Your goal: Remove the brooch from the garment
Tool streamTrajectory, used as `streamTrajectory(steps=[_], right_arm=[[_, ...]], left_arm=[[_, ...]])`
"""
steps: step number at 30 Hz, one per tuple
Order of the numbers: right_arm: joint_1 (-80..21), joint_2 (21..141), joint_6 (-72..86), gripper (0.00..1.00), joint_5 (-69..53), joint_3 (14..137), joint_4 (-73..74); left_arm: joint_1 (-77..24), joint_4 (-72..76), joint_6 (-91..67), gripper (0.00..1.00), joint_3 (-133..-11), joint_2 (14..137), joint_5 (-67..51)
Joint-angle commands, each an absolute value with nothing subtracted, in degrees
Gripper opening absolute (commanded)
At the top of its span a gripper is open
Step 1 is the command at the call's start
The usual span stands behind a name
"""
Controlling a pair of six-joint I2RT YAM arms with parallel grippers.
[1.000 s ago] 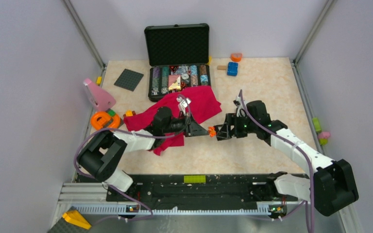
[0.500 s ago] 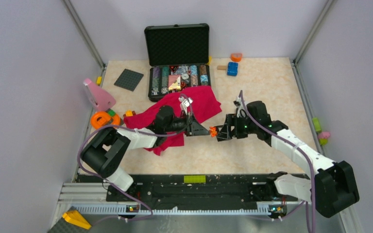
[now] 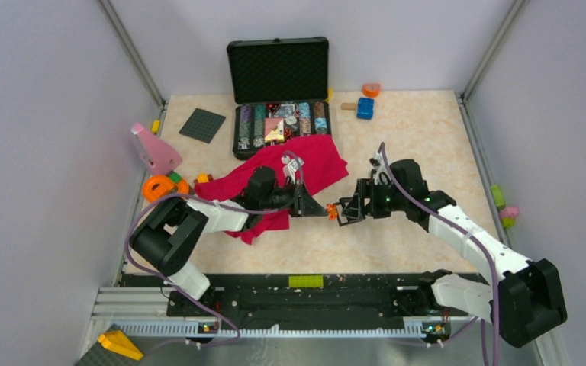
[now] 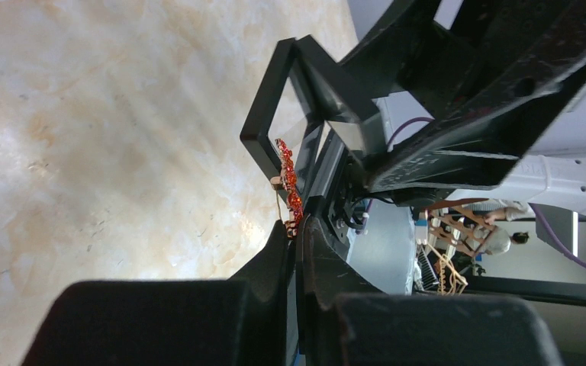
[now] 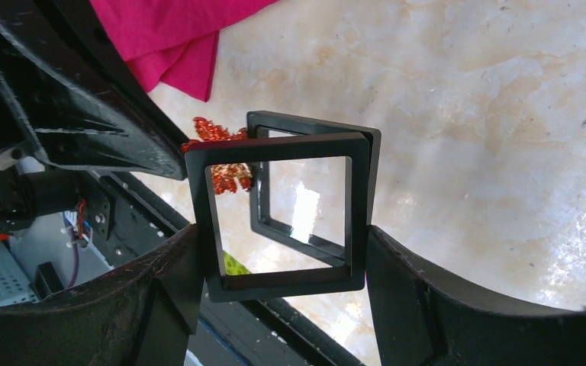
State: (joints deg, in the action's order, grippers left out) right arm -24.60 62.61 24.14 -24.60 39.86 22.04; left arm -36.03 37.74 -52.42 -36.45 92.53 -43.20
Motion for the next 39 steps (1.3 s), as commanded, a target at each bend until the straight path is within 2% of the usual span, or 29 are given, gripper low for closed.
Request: streamTrajectory(steps=[1,12,22,30,39], right_arm=[[-25.4,59.9,27.7,0.58,-29.8,41.4,15.9],[-24.5,61.1,31.7,0.58,-30.1,36.3,9.3],[-24.3,64.3,38.9,0.58,-31.5,27.2,-7.7],[-24.3,66.4,43.0,0.57,-33.6,22.9,-19.5],[-24.3,68.8,44.9,0.57,-34.5,21.1,-24.4]], left_arm=[[-36.2,35.9,-50.0,0.0,-37.1,92.8,-40.5],[-35.9,30.3,-47.6,0.0,-37.2,89.3,-39.0],[-35.7,24.7,-46.5,0.0,-37.4,81.7,-39.6],[-35.6,27.2,-47.2,0.0,-36.0,85.6,-39.5],[-33.7,29.4,-46.4,0.0,-36.7,90.0,-40.2]])
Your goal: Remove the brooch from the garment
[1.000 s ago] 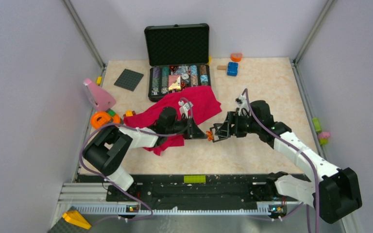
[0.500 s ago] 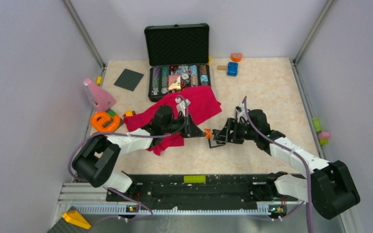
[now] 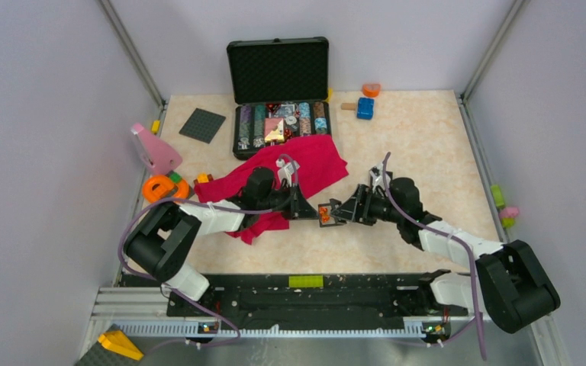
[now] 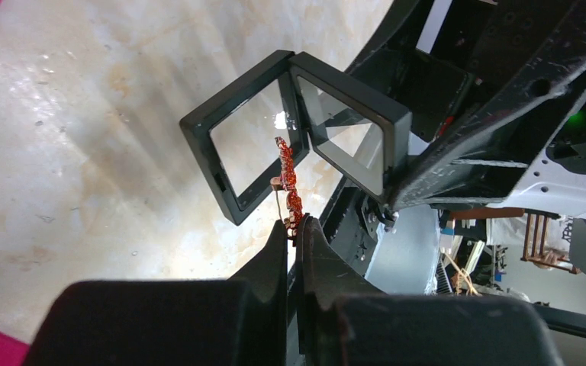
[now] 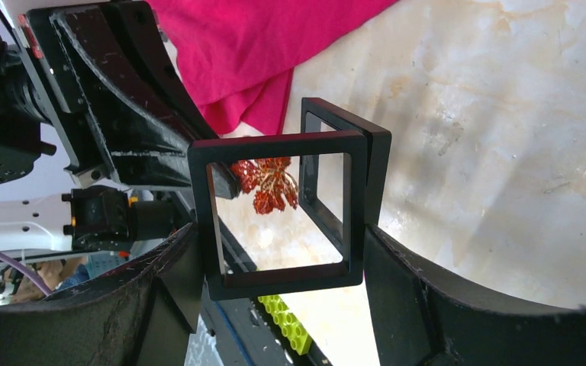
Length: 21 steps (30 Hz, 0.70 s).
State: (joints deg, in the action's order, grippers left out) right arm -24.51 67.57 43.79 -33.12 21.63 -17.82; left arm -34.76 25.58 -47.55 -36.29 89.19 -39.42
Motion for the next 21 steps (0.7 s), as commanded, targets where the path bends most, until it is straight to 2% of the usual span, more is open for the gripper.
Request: streamTrajectory(steps=[1,8,21], right_arm=[[-24.3,69.1,45.0,0.57,-34.6,21.0,-24.8],[-24.3,72.7,44.7,0.56,-34.9,21.0,-27.8],[-25.2,86.3,49.1,0.53,-39.1,21.7,-44.7]], left_arm=[[-33.5,29.9,-46.3,0.0,-36.6,90.3,-40.6],[-32.0,35.1,-46.8,0.0,-36.6,92.5,-44.8],[-27.3,36.7,-45.0,0.0,-32.6,89.2,-45.7]])
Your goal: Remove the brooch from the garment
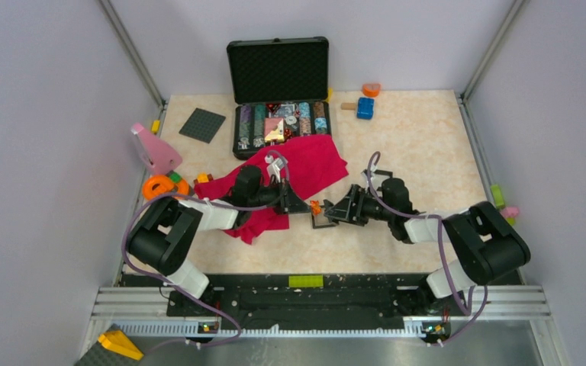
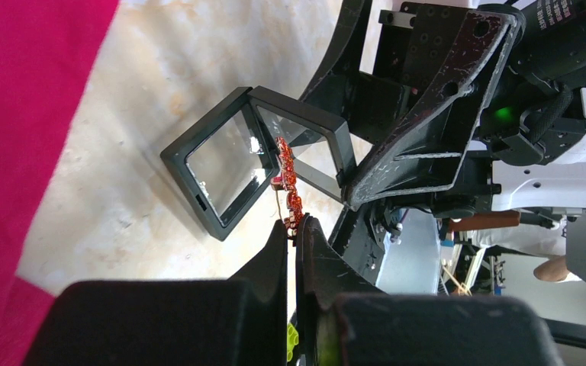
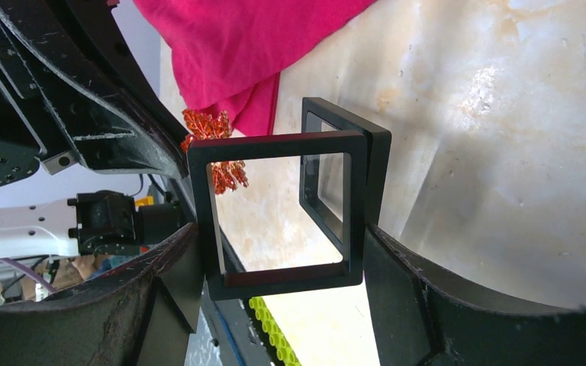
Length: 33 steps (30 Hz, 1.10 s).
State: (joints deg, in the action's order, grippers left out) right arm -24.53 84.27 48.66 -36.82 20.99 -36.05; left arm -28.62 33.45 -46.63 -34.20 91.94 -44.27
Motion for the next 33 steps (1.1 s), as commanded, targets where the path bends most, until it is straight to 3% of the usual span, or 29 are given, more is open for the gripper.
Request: streamTrajectory(steps=[1,18,33], right_arm=[[-25.3,86.8,48.9,0.53,-39.0,22.0,-44.6],[-25.3,94.6,53.1,0.53,-41.3,22.1,-54.1],[-25.5,94.4,52.9,0.53,-41.1,23.4,-51.3]], left_arm=[[-27.1,36.5,-44.7,0.0,-32.4,89.2,-45.6],[-26.5,38.0,-45.3,0.0,-31.9,90.9,-47.4],[-26.7,41.6,-48.1,0.0,-34.4,98.5,-47.8]])
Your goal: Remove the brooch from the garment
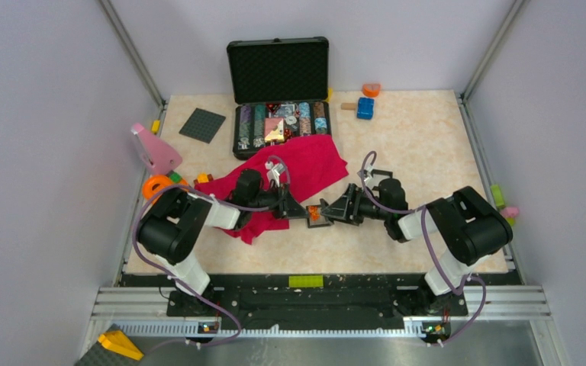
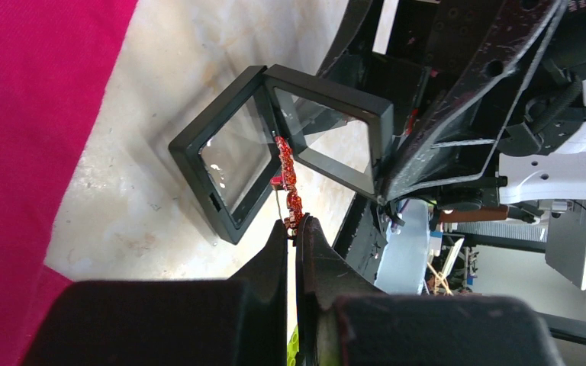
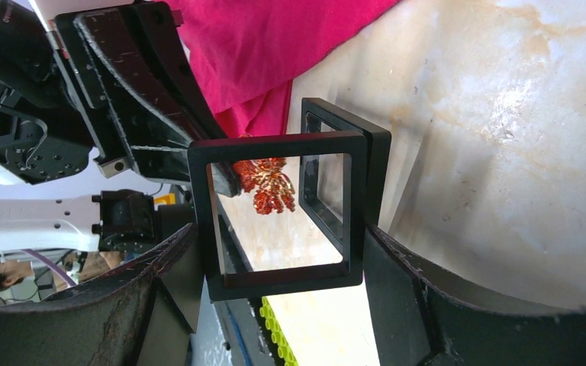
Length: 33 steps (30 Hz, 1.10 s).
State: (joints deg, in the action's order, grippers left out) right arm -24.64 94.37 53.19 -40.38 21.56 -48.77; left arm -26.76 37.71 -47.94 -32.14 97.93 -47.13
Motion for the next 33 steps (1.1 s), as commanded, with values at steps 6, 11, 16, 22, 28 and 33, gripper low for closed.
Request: streamTrajectory(steps=[6,11,16,22,28,33], right_arm=[[-25.6,94.9,53.0,0.53,-41.0,23.5,-51.8],[-25.8,95.9,54.1,0.53,-41.0,23.2,-54.0],[-26.1,96.3,54.4,0.53,-41.1,23.5,-54.2],[-26.2,96.3,54.1,0.53,-40.9,23.6,-53.6],[-26.2,96.9,54.3,0.53,-40.5,23.6,-53.9],[-26.1,97.2,54.3,0.53,-40.7,23.6,-54.5]], left_arm=[[-26.6,45.5,-50.8,0.0,-35.2,101.7,-49.3],[-26.9,45.1,-51.1,0.0,-36.1,103.0,-49.5],[-27.2,44.7,-50.7,0.0,-36.7,103.3,-49.2],[-27.4,44.0,-51.1,0.0,-37.5,104.9,-49.7],[-28.0,39.9,-48.3,0.0,-37.8,104.3,-48.9],[-28.2,38.6,-47.5,0.0,-37.5,104.3,-48.8]])
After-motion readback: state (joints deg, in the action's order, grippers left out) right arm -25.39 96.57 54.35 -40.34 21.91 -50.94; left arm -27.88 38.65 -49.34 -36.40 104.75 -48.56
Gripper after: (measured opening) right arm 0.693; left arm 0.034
